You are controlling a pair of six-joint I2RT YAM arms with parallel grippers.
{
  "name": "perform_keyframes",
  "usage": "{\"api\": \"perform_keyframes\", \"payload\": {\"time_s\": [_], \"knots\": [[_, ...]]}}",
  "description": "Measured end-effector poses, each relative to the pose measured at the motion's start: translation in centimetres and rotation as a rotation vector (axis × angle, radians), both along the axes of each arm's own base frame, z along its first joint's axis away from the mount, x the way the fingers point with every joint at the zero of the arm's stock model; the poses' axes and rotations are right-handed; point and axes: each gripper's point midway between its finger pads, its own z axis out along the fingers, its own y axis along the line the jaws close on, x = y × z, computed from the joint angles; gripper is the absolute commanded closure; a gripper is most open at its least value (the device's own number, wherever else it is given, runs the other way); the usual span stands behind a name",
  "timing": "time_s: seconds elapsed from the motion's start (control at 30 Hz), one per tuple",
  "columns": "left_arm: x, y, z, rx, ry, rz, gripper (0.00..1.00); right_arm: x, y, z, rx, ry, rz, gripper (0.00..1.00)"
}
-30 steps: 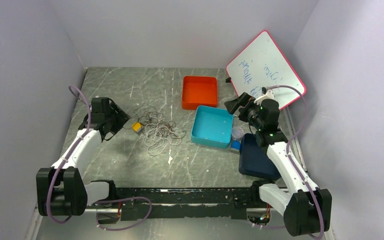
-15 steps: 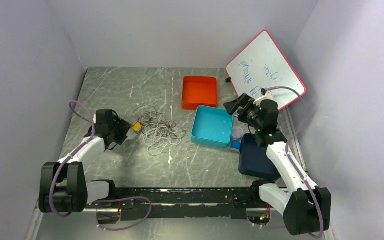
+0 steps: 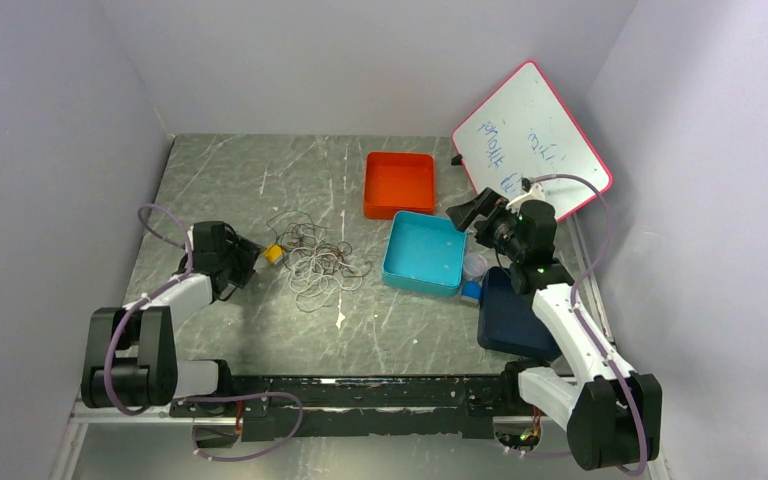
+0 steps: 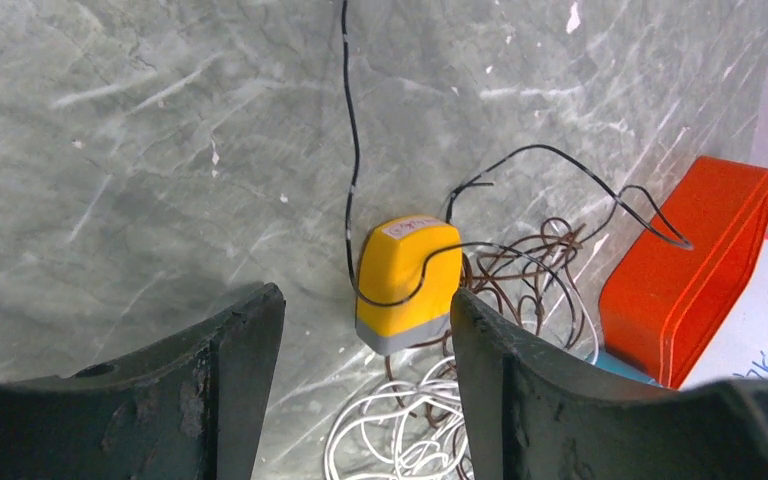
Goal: Untangle the cables
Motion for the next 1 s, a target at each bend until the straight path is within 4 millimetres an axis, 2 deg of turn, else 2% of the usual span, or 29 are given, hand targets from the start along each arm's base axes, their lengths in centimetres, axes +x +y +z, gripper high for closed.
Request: {"api": "perform_keyframes", "payload": {"time_s": [0.13, 0.63, 0.73, 1.0], "knots": [[0.5, 0.3, -0.9, -0.006, 0.01, 0.015, 0.34, 0.1, 0.1, -0.5, -0.001, 0.016, 0.004, 0.0], [4.4, 1.1, -1.1, -0.059, -0.097, 0.078, 0.41, 0.0, 0.1, -1.1, -0.003, 0.037, 0.007, 0.0], [5.1, 1.1, -1.2, -0.075, -0.121, 0.086, 0.47, 0.0, 0.1, -1.2, -0.004, 0.042, 0.007, 0.0], [6.2, 1.1, -2.1, -0.09, -0.151, 0.077, 0.73, -0.1, 0.1, -1.3, -0.006, 0.046, 0.008, 0.0]]}}
